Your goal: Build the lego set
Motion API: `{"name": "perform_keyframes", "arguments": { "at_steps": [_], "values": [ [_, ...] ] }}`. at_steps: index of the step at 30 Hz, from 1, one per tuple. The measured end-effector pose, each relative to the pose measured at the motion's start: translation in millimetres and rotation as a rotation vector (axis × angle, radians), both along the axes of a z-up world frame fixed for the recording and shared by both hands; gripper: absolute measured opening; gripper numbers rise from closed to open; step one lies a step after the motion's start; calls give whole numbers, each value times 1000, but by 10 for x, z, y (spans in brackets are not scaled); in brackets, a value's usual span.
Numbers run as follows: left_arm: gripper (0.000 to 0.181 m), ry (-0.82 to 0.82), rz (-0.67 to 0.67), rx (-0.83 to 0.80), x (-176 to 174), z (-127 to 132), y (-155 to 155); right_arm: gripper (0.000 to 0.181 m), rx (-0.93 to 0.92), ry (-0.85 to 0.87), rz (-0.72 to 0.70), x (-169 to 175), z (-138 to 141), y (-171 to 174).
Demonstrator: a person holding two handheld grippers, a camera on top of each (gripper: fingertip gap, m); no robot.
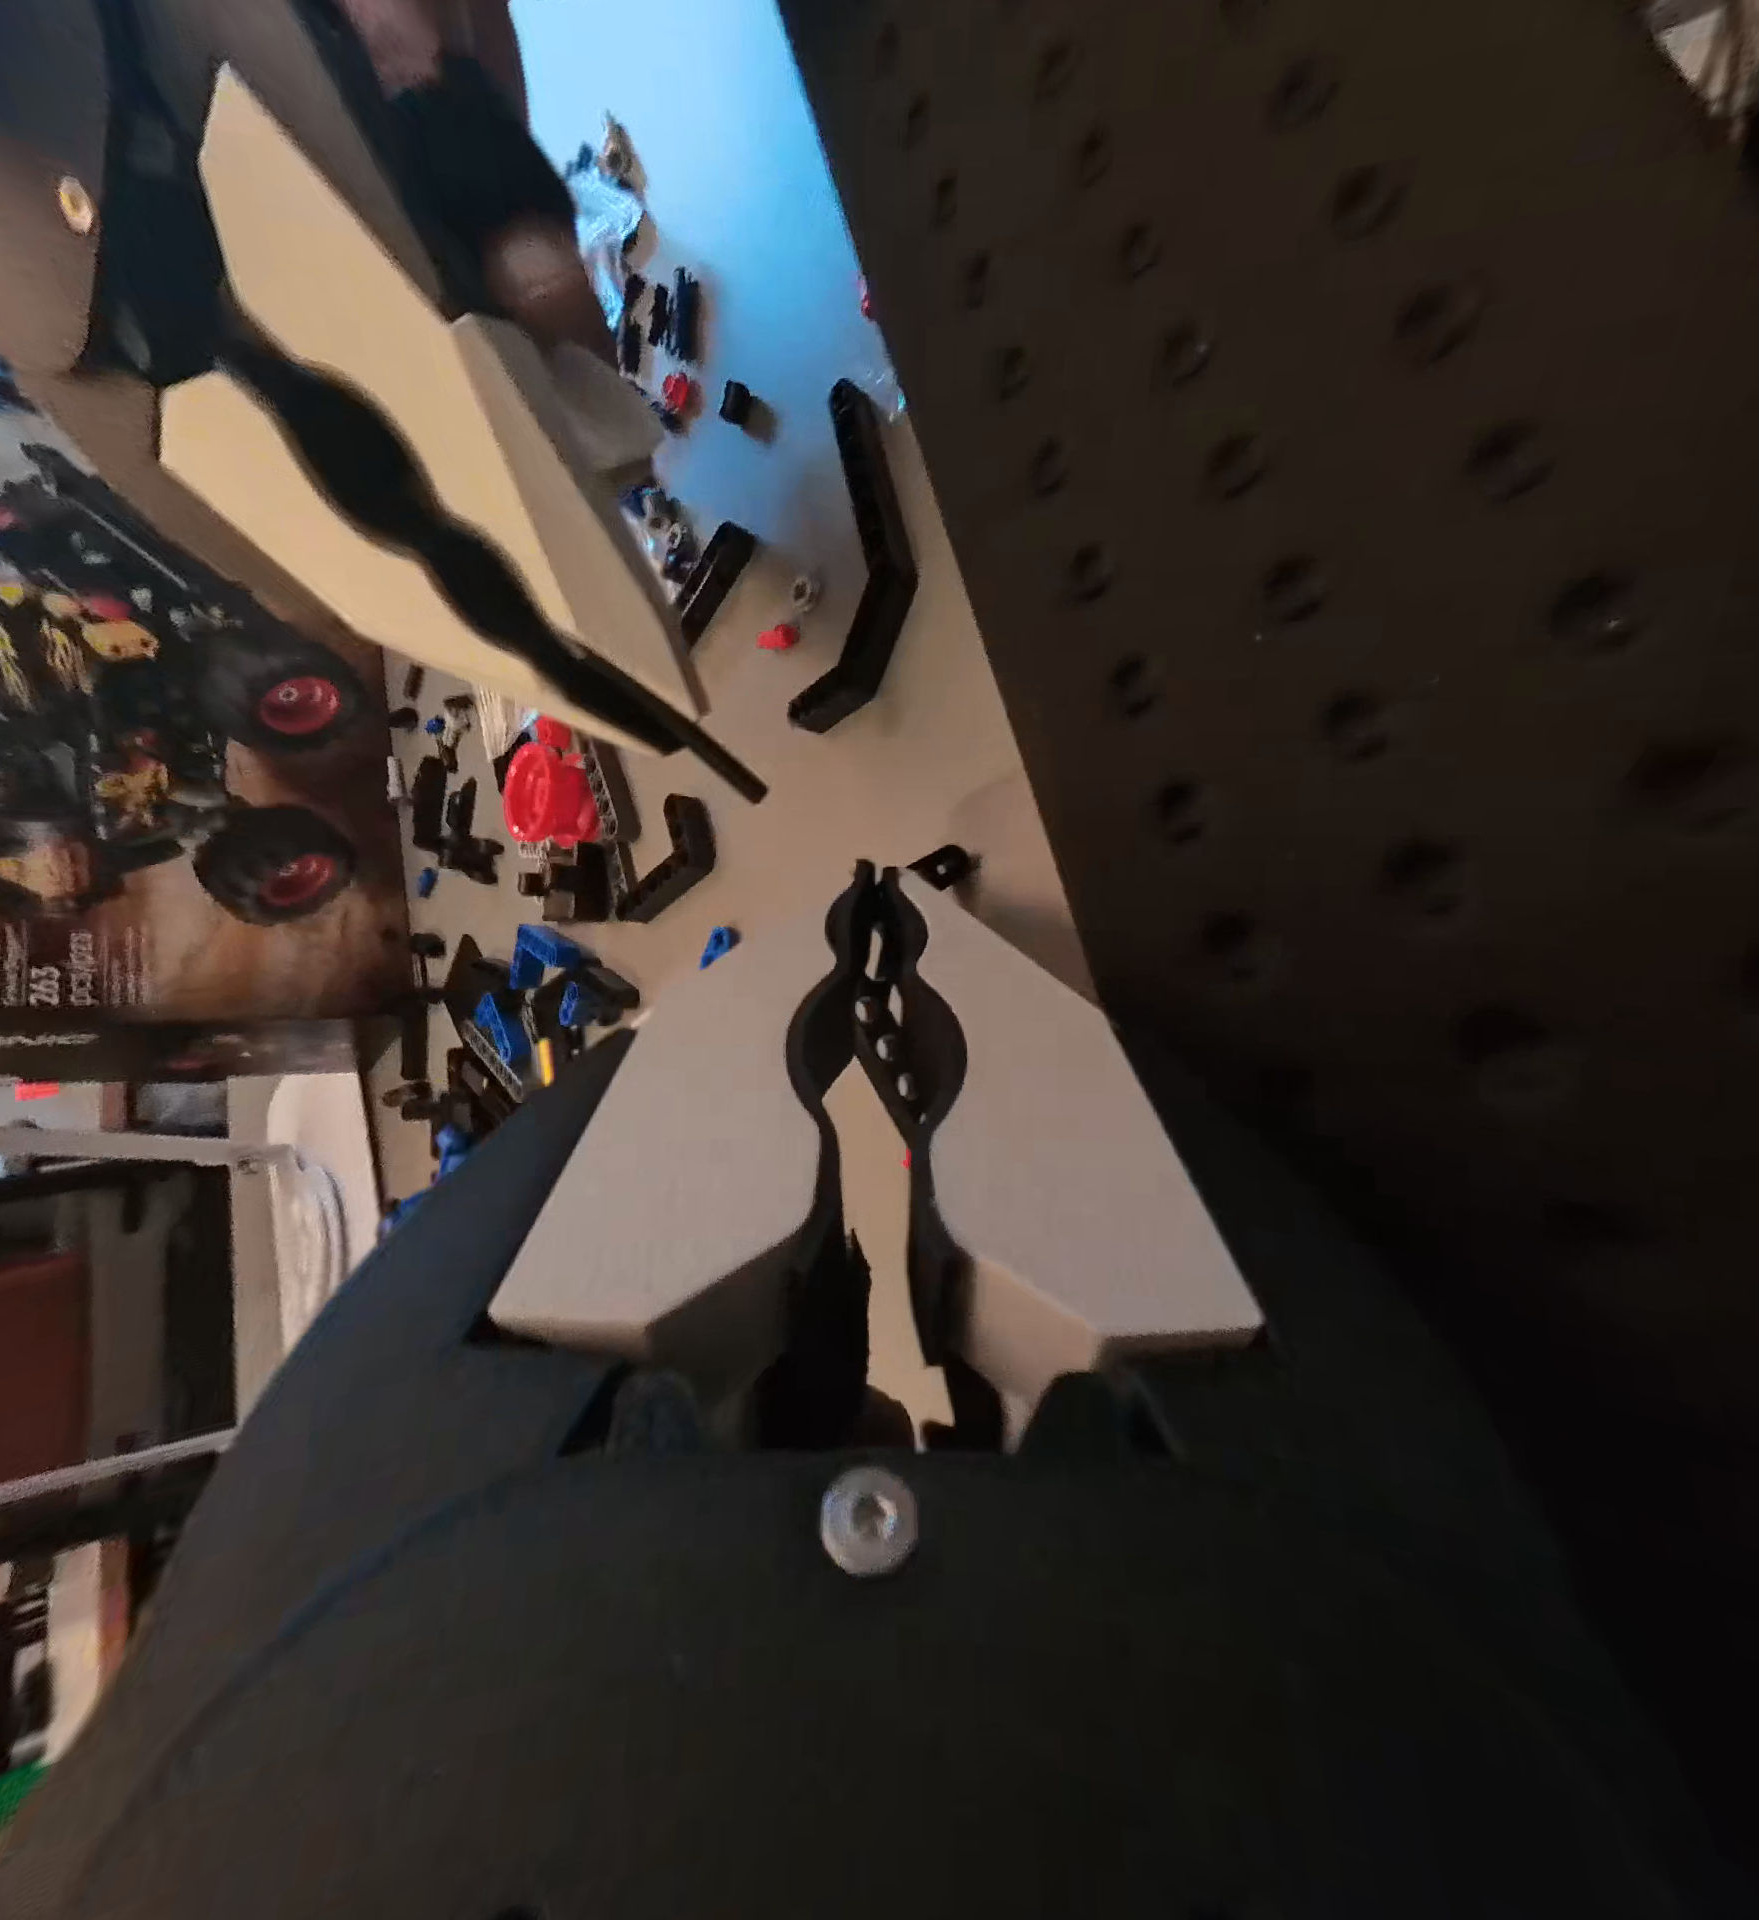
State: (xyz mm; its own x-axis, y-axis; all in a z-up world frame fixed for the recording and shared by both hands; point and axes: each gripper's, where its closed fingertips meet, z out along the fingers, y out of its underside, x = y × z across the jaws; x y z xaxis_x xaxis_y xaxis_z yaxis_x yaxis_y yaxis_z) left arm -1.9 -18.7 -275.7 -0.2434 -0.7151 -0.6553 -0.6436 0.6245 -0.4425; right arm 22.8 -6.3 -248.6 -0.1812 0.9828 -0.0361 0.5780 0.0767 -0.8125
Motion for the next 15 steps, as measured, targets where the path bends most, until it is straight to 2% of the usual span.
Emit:
{"name": "perform_keyframes", "arguments": {
  "at_steps": [1,4,7,9,10,13,15],
  "values": [
    [1,-3,5,-5,-9,8,12,1,-1,-2,4,0,-12,-3],
    [35,31,68,-117,-42,-26,64,1,-9,2,4,-8,-32,-10],
    [39,105,115,-210,-58,-103,108,2,-20,15,-2,-8,-39,-4],
    [17,173,103,-291,-58,-168,43,2,-24,19,-5,-5,-45,-1],
    [9,194,102,-276,-54,-183,59,1,-24,21,-7,-2,-44,-1],
    [7,195,88,-206,-27,-156,88,1,-25,33,-13,21,-23,2],
    [7,139,36,-83,34,-64,71,1,-24,33,-11,42,-19,-9]
  ]
}}
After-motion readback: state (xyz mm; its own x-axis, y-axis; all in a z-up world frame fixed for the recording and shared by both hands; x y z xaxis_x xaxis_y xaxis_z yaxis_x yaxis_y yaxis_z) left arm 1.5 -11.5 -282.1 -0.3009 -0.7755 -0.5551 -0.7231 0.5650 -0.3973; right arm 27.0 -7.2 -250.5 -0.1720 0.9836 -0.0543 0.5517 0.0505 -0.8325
